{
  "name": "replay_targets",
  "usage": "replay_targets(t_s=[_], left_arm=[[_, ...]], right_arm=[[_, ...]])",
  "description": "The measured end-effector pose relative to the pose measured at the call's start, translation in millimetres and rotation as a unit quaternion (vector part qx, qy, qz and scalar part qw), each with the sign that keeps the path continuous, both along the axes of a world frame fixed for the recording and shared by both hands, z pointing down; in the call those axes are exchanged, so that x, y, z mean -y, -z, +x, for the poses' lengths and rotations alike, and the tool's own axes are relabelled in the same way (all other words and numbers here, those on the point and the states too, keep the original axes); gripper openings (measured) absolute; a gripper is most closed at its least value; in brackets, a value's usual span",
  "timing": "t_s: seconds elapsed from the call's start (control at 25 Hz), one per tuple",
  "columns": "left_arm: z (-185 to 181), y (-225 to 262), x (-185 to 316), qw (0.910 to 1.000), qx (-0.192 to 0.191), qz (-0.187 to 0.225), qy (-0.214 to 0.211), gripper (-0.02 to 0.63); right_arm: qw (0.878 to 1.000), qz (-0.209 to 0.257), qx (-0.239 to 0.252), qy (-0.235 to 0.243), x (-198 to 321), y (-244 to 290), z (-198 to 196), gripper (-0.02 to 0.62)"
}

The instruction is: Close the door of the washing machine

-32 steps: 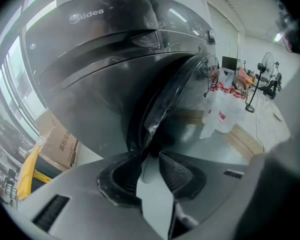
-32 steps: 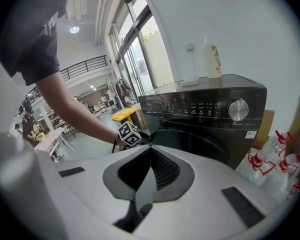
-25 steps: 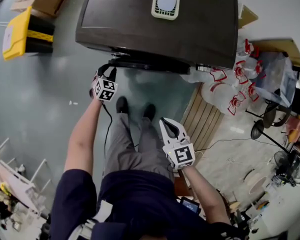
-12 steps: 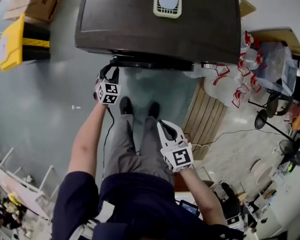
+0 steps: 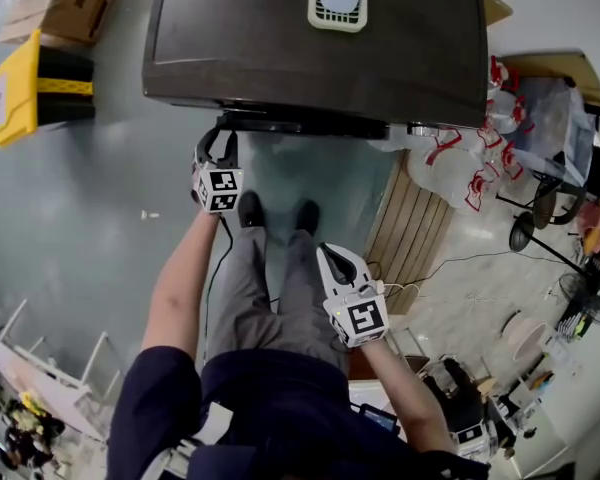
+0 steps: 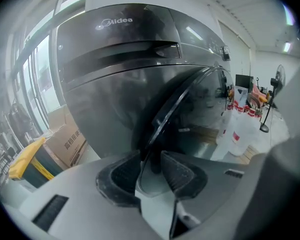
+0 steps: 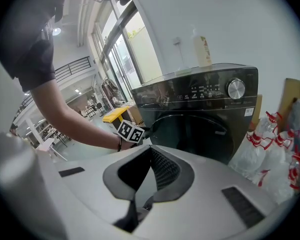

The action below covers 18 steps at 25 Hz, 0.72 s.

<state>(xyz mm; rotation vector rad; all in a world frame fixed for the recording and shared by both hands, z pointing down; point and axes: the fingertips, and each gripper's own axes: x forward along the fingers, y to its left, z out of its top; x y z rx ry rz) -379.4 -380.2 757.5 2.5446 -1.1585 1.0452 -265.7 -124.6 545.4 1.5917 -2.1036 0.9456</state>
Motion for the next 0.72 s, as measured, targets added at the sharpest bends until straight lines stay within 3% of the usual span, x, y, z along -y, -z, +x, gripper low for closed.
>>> replay_targets(t_s=[0.44,0.48,0.72], left_arm=[[4.5,-0.4,12.4,0.9998,-0.019,0.005,0.0,0.143],[3.4,0.4,11.3,0.9998,-0.016,0.007,-0.002,0.115],[3.2,3.3,9.8,0.9993,0.009,0.02,-0.031,0.117]], right_arm=[[1.0,0.01,-0.013,-0.004,13.6,-1.7,14.0,0.02],[1.0,0.011,-0.013,-0.003,13.0,-1.1,12.9,0.02],[1.0,0.011,-0.012,0.008,15.8,1.1,4.9,0.02]])
